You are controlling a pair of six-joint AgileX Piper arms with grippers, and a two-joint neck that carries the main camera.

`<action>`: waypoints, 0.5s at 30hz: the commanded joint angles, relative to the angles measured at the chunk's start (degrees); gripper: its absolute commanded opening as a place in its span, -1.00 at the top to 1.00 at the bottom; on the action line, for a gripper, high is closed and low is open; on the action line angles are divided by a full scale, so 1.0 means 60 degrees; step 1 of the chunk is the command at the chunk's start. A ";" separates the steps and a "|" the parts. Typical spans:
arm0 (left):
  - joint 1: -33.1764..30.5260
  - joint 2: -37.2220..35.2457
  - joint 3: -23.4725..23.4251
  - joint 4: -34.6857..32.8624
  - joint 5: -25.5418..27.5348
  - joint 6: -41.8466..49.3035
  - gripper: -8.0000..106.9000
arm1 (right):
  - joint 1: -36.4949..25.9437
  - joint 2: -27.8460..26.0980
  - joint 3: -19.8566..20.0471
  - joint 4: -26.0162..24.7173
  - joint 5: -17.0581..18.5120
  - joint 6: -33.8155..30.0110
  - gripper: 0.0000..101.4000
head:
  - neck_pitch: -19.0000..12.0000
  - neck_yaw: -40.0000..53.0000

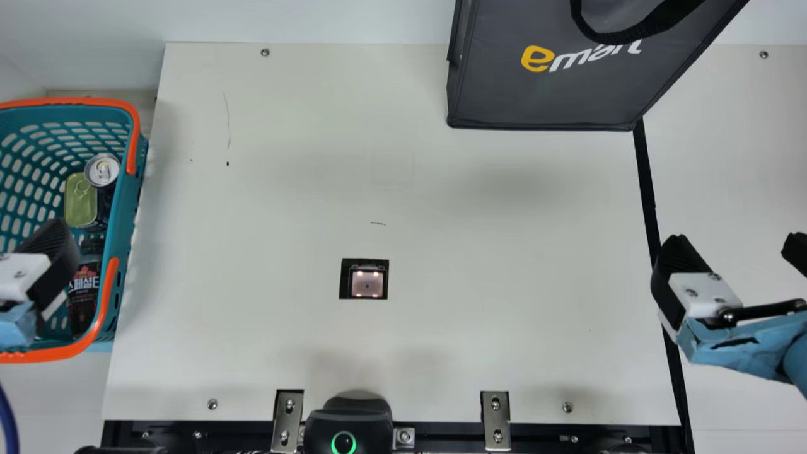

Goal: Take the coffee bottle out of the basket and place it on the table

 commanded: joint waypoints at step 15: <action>0.0000 0.0000 0.0000 0.0000 0.0000 0.0000 -0.71 | 0.0000 0.0000 0.0000 0.0000 0.0000 0.0000 -0.79 | -0.0247 0.3319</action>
